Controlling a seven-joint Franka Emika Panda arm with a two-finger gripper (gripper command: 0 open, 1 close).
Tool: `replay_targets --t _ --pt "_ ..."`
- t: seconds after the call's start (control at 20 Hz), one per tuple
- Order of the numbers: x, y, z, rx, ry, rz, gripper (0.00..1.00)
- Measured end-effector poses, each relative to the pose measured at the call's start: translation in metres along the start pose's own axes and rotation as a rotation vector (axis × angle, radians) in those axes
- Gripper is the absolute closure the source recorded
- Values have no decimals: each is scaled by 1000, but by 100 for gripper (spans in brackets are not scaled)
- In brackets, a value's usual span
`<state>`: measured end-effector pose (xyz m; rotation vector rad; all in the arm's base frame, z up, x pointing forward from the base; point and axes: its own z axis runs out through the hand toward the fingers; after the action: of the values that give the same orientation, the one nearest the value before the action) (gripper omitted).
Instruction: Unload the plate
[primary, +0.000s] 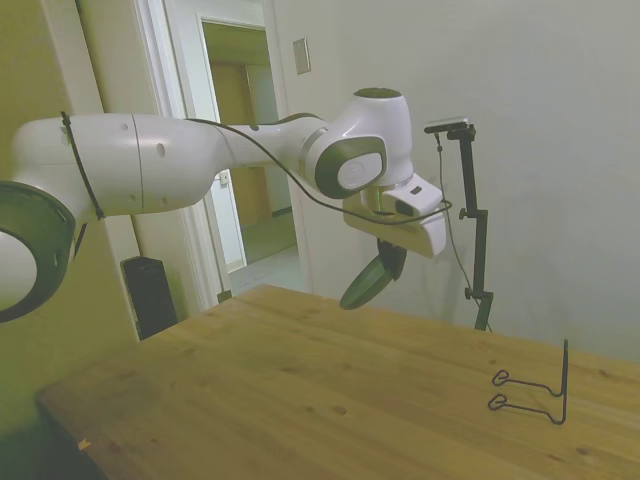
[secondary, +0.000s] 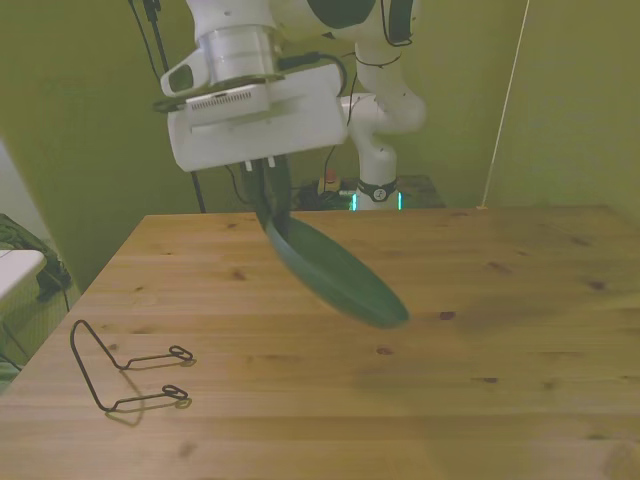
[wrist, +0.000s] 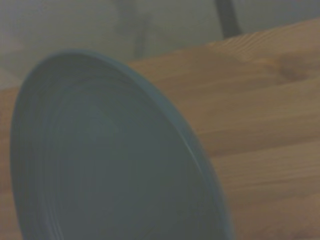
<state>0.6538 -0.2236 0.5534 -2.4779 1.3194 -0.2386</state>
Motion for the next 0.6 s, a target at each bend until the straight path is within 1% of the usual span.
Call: replay_targets --t 0.15,0.25,0.4,0.6 --pt "-13 -2 22 -17 -129 0 100" --pt "-15 4 39 -46 -192 3 100" --pt "-6 21 73 -93 -250 19 100" --pt "6 42 116 -138 -293 33 100"
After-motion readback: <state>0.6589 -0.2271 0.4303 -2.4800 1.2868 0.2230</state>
